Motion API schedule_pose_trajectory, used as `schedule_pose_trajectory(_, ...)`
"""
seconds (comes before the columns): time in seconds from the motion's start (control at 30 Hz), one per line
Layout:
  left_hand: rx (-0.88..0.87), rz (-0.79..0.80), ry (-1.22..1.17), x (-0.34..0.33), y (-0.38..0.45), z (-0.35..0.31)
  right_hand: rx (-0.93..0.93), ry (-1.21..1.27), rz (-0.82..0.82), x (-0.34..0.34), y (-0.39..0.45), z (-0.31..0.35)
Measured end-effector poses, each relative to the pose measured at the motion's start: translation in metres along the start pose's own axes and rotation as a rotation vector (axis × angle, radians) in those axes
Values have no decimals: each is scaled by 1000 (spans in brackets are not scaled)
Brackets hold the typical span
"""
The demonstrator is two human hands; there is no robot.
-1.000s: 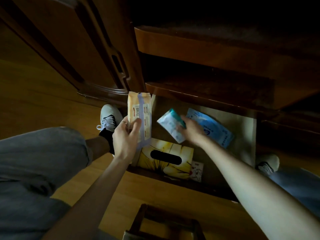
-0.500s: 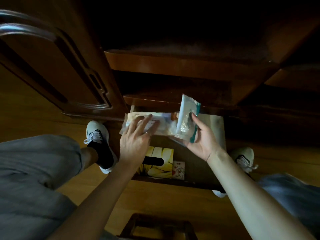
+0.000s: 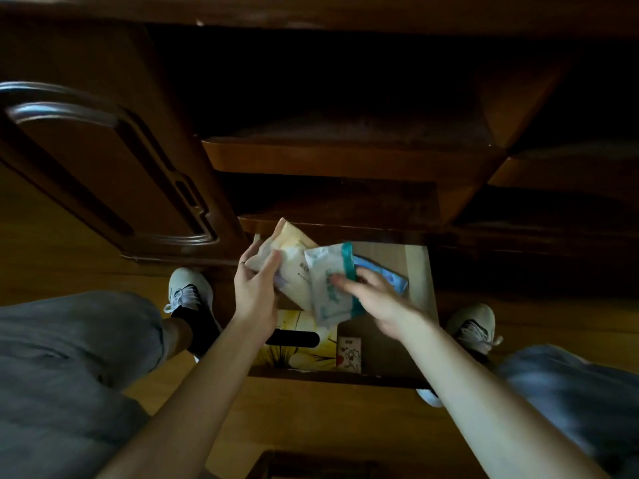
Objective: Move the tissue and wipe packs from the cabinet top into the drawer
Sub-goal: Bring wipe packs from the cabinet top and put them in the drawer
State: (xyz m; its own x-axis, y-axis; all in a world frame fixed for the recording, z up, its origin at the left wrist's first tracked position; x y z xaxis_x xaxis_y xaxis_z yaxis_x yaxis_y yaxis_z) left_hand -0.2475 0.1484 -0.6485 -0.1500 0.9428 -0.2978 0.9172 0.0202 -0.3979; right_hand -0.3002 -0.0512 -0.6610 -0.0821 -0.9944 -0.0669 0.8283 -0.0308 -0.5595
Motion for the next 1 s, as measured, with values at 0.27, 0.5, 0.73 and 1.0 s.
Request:
schedule_pose_trajectory(0.27,75,156,200,-30,-10,19,-32,-189,181,15,2,5)
schedule_pose_trajectory(0.5,-124,-40,840,-16,0,28,-89,-239,-23,56,28,-14)
schedule_pose_trajectory(0.73,-158,-93,1337,59,38,49,-99,-811,-194,89,108,-32)
schedule_pose_trajectory(1.0,70,23,1281,101,44,91,-168,-1052,-131,72,183,-60)
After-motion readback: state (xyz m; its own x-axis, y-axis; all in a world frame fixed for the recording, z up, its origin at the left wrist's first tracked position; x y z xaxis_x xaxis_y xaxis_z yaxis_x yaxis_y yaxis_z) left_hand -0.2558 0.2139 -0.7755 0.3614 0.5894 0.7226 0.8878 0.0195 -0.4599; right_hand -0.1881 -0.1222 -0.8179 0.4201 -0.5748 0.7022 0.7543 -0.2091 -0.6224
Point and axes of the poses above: each hand's wrist, its own y-axis towards the middle knuckle, its own x-axis out of the back of the hand, z = x × y, the point moved 3 cm from there along y, towards the middle knuckle, and after that the axes turned 4 degrees about y, right-handed, at the moved point
